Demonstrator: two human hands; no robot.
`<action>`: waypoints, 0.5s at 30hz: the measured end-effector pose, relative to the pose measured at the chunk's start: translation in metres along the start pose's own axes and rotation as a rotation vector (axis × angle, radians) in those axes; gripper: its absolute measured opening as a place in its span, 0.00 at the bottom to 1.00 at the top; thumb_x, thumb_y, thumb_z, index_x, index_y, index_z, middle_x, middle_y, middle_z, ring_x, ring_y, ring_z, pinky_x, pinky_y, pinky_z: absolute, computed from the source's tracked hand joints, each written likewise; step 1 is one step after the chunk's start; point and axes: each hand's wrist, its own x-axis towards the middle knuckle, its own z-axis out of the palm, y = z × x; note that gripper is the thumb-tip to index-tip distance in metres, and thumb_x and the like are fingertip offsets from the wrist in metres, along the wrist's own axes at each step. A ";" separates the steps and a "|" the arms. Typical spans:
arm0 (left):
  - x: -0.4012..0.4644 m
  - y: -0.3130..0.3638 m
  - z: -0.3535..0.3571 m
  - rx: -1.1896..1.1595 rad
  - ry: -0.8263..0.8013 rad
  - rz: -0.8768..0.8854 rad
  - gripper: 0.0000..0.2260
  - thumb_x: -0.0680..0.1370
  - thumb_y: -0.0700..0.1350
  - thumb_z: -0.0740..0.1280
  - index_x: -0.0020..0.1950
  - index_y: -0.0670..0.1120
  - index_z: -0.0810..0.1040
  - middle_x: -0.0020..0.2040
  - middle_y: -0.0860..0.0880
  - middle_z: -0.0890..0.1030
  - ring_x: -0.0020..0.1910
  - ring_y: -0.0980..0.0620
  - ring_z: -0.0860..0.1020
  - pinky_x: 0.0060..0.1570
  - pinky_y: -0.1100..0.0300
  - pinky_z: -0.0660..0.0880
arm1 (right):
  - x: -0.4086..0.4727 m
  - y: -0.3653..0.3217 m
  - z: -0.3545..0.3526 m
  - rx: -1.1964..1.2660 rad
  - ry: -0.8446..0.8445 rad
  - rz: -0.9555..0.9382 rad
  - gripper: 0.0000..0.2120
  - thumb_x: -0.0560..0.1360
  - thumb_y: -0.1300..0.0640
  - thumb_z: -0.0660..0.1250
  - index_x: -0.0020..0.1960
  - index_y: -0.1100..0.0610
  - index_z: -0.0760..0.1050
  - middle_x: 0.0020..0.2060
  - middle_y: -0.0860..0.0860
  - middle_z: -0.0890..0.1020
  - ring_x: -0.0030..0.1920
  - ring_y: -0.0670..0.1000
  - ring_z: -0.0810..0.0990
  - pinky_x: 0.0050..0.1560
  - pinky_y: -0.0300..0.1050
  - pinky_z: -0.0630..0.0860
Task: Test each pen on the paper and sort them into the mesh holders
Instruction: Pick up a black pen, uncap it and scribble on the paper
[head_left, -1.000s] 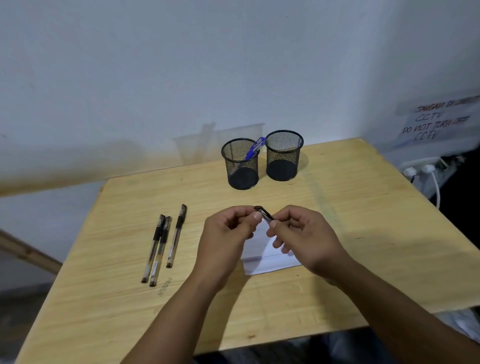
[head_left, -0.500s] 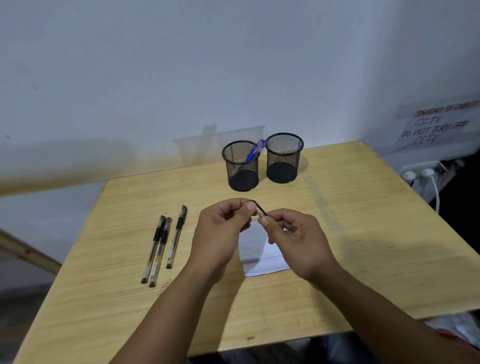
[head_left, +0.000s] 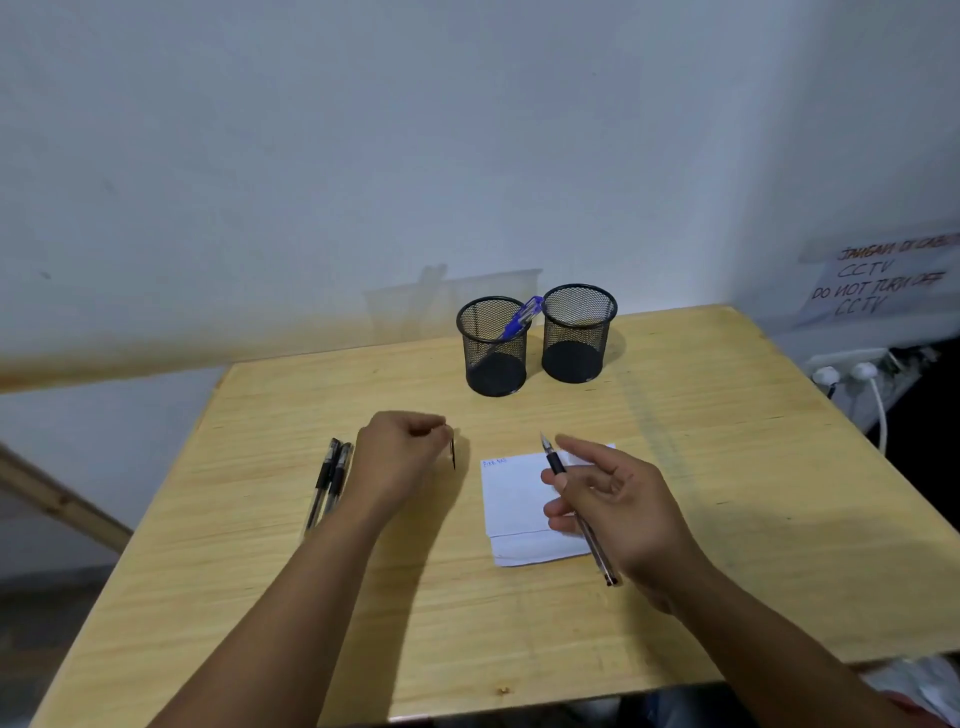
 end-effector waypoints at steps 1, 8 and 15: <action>0.001 -0.003 0.003 0.064 -0.002 0.007 0.09 0.75 0.47 0.72 0.53 0.48 0.86 0.50 0.52 0.86 0.40 0.61 0.78 0.39 0.68 0.71 | 0.001 0.000 -0.001 -0.001 0.013 0.001 0.15 0.77 0.64 0.69 0.61 0.51 0.80 0.45 0.54 0.87 0.39 0.53 0.86 0.42 0.45 0.83; 0.002 -0.010 0.011 0.330 0.028 0.143 0.10 0.77 0.47 0.69 0.36 0.49 0.78 0.34 0.44 0.81 0.34 0.52 0.71 0.39 0.57 0.72 | 0.001 0.002 -0.003 0.006 0.044 -0.046 0.12 0.79 0.62 0.66 0.53 0.48 0.84 0.46 0.56 0.86 0.37 0.56 0.86 0.40 0.44 0.83; -0.039 -0.009 0.018 0.460 0.067 0.493 0.09 0.77 0.47 0.66 0.49 0.45 0.83 0.42 0.49 0.82 0.43 0.46 0.79 0.44 0.56 0.76 | 0.013 -0.008 -0.004 0.078 0.001 -0.049 0.11 0.80 0.64 0.64 0.54 0.56 0.83 0.44 0.60 0.83 0.36 0.55 0.85 0.39 0.44 0.82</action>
